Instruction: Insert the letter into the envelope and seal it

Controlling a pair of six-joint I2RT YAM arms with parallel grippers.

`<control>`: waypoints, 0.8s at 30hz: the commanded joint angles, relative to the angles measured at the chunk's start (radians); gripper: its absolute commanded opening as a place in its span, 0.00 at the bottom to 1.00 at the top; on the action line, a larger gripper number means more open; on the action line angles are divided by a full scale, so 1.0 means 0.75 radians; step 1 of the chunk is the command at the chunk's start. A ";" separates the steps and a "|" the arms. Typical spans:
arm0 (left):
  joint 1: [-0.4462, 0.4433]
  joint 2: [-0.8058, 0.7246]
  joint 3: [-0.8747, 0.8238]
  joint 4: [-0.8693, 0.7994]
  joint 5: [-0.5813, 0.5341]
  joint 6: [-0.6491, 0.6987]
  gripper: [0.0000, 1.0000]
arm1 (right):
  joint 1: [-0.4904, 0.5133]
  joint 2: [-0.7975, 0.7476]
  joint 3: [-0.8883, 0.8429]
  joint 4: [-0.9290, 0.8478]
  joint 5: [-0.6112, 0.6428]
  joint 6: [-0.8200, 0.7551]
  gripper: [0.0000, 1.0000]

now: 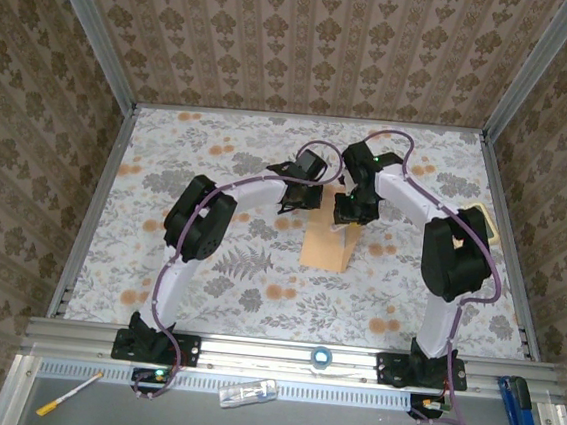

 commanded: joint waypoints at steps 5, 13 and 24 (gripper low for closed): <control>-0.017 0.010 -0.072 -0.124 -0.009 -0.079 0.00 | 0.039 -0.105 -0.090 -0.068 -0.074 0.058 0.18; -0.017 0.008 -0.081 -0.121 -0.008 -0.095 0.00 | 0.088 -0.111 -0.114 -0.071 -0.111 0.095 0.18; -0.017 -0.008 -0.113 -0.087 0.011 -0.102 0.00 | 0.071 -0.013 -0.070 -0.083 -0.011 0.054 0.16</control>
